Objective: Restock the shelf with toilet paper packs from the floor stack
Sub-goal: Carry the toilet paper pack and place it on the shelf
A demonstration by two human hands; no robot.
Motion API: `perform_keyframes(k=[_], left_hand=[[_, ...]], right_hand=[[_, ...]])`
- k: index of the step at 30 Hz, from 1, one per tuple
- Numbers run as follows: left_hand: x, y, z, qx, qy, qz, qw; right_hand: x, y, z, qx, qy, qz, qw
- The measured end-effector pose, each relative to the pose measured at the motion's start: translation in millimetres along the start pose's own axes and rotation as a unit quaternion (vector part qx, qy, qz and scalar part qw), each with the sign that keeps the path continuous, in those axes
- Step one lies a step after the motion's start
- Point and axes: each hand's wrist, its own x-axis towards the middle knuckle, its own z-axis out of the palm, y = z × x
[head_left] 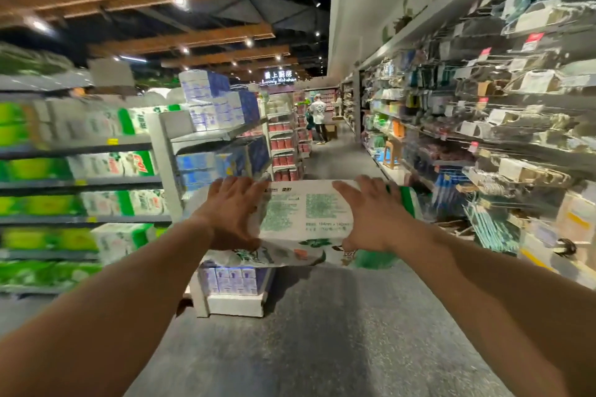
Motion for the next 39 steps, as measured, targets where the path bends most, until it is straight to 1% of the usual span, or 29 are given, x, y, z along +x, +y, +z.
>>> perform_keyframes(k=[4,6,9,13,20,24,27,32,36,39], left_hand=[[17.2,-76.3,8.4,0.048,0.011,-0.052,0.997],[25.8,-109.5,11.3,0.067,0.002,-0.082,0.994],[38.0,-156.4,11.5,0.088,-0.018,-0.137,0.986],[56.5,-222.5,14.9,0.106,-0.011,-0.213,0.971],[73.6,-331.0,45.8,0.114,-0.027,-0.277,0.954],[84.8,-405.8,74.4,0.122,-0.03,-0.294,0.948],[96.3,-471.9,92.2,0.114,-0.023,-0.296,0.948],[124.8,-588.0,113.9,0.104,-0.016,-0.29,0.951],[146.9,-671.4,138.5,0.127,-0.025,-0.276,0.952],[164.2,-738.7,161.8,0.134,-0.033,-0.272,0.952]], right_hand=[[100.0,-34.4,16.3,0.017,0.009,-0.069,0.997],[146.3,-48.9,21.8,0.033,0.011,-0.102,0.994],[213.2,-74.3,23.5,0.048,0.008,-0.156,0.987],[317.7,-118.0,25.4,0.063,0.028,-0.232,0.97],[443.1,-201.8,55.4,0.086,0.046,-0.311,0.946],[512.7,-254.4,78.3,0.091,0.062,-0.331,0.937],[567.0,-300.5,90.3,0.087,0.059,-0.328,0.939],[659.1,-375.4,104.7,0.092,0.083,-0.316,0.941],[726.4,-427.3,125.8,0.091,0.062,-0.309,0.945],[782.5,-468.7,140.4,0.097,0.06,-0.312,0.943]])
